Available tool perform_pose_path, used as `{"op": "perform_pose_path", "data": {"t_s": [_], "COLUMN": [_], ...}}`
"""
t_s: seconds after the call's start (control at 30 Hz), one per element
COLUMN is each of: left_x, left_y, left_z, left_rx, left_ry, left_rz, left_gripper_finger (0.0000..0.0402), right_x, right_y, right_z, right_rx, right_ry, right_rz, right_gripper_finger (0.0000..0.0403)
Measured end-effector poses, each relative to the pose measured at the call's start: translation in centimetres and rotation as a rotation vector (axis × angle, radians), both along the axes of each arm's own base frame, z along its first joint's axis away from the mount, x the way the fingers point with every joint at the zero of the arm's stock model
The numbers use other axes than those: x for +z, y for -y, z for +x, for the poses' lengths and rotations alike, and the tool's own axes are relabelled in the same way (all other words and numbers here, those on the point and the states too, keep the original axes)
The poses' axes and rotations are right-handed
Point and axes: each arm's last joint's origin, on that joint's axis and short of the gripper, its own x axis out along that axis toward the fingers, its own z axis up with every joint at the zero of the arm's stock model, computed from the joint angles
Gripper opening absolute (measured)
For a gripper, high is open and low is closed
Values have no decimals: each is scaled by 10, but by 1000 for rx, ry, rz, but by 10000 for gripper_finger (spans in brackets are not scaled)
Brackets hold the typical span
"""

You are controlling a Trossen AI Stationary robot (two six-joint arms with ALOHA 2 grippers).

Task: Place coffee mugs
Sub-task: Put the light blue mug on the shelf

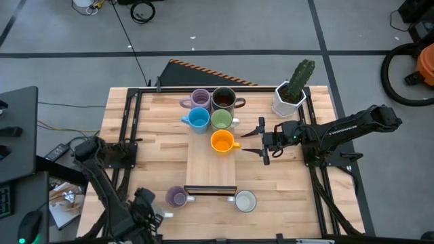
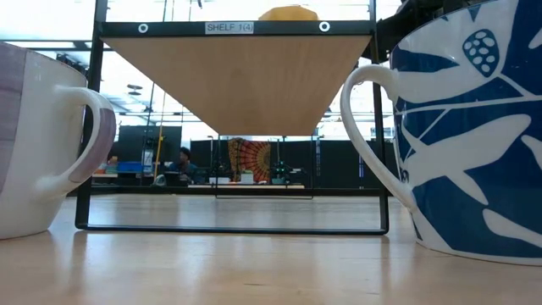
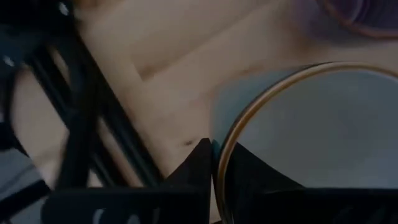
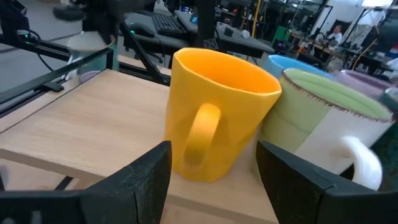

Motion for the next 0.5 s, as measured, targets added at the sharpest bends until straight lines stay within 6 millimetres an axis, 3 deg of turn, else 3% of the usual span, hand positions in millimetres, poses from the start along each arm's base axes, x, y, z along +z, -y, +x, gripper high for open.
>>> {"op": "perform_pose_path", "data": {"t_s": [0.17, 0.5], "left_x": [20, 19], "left_y": [-25, -99], "left_z": [-12, -33], "left_rx": [-68, -215], "left_ry": [10, -12], "left_rz": [1, -5], "left_gripper_finger": [31, 31], "right_x": [-3, -1], "right_y": [0, 0], "right_z": [-1, 0], "right_rx": [-3, -2], "right_ry": [-34, -14], "right_rz": [17, 10], "right_gripper_finger": [240, 240]}}
